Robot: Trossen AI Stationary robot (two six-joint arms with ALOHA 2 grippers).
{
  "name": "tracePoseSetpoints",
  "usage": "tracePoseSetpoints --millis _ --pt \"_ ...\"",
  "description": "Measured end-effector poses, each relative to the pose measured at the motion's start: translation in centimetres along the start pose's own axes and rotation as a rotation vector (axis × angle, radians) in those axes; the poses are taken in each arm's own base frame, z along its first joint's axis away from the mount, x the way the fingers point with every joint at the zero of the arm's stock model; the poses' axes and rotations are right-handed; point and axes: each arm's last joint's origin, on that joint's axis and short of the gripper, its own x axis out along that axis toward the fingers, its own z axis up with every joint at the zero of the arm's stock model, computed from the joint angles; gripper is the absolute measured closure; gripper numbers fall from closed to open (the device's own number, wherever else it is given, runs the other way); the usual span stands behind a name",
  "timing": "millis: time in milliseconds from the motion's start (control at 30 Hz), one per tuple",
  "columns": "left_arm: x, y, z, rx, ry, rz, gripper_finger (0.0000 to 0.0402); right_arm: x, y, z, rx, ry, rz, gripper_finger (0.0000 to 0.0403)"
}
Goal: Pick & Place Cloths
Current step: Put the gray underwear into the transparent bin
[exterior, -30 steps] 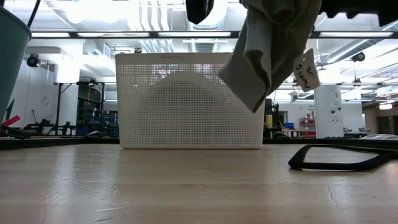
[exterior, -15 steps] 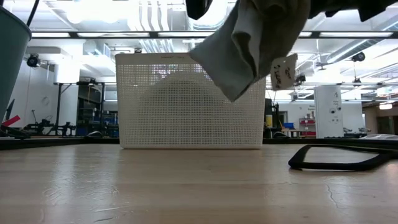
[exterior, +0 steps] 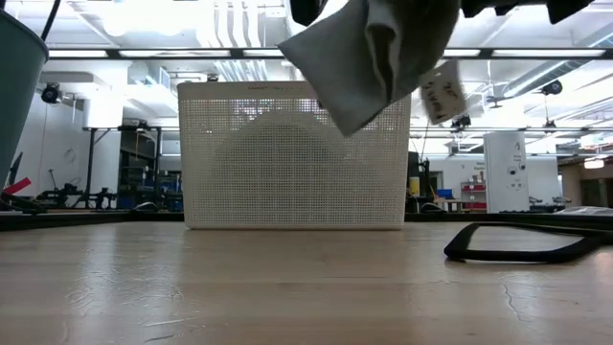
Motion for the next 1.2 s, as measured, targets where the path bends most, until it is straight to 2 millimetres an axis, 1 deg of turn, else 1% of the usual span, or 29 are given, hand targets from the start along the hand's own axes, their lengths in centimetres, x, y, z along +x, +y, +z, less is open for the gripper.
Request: tracePoseSetpoints --millis 100,200,333,500,667,767,867,933,1033,1200 --pt "0.0 -0.2 -0.1 0.002 0.001 -0.003 0.0388 -1.0 0.1 0.4 0.027 0.038 -0.005 0.0381" --pt "-0.1 -0.4 -0.2 0.001 0.003 -0.009 0.0368 -2.4 0.1 1.2 0.059 0.073 -0.011 0.0383" --pt "-0.1 -0.7 -0.3 0.018 0.008 -0.017 0.0322 -4.3 0.2 1.8 0.106 0.095 -0.017 0.0384" --pt "-0.1 -0.7 -0.4 0.037 0.011 -0.016 0.0254 -7.3 0.5 2.9 0.161 0.056 -0.002 0.0385" --pt "-0.1 -0.7 -0.4 0.048 0.018 -0.024 0.0208 -10.7 1.0 4.0 0.244 0.01 0.13 0.0385" --pt "-0.1 -0.7 -0.5 0.038 0.02 -0.023 0.0196 -12.4 1.6 4.4 0.301 -0.006 0.254 0.0385" --pt "-0.1 -0.7 -0.5 0.034 0.021 -0.023 0.0193 -13.8 2.4 4.6 0.343 0.002 0.382 0.0385" --pt "-0.1 -0.7 -0.5 0.034 0.021 -0.023 0.0193 -14.4 3.0 4.2 0.374 0.056 0.458 0.0385" --pt "-0.1 -0.8 -0.5 0.029 0.021 -0.024 0.0193 -15.2 3.6 3.0 0.45 0.206 0.492 0.0385" --pt "-0.1 -0.8 -0.5 0.024 0.023 -0.025 0.0193 -15.4 4.6 0.6 0.64 0.516 0.402 0.0385"
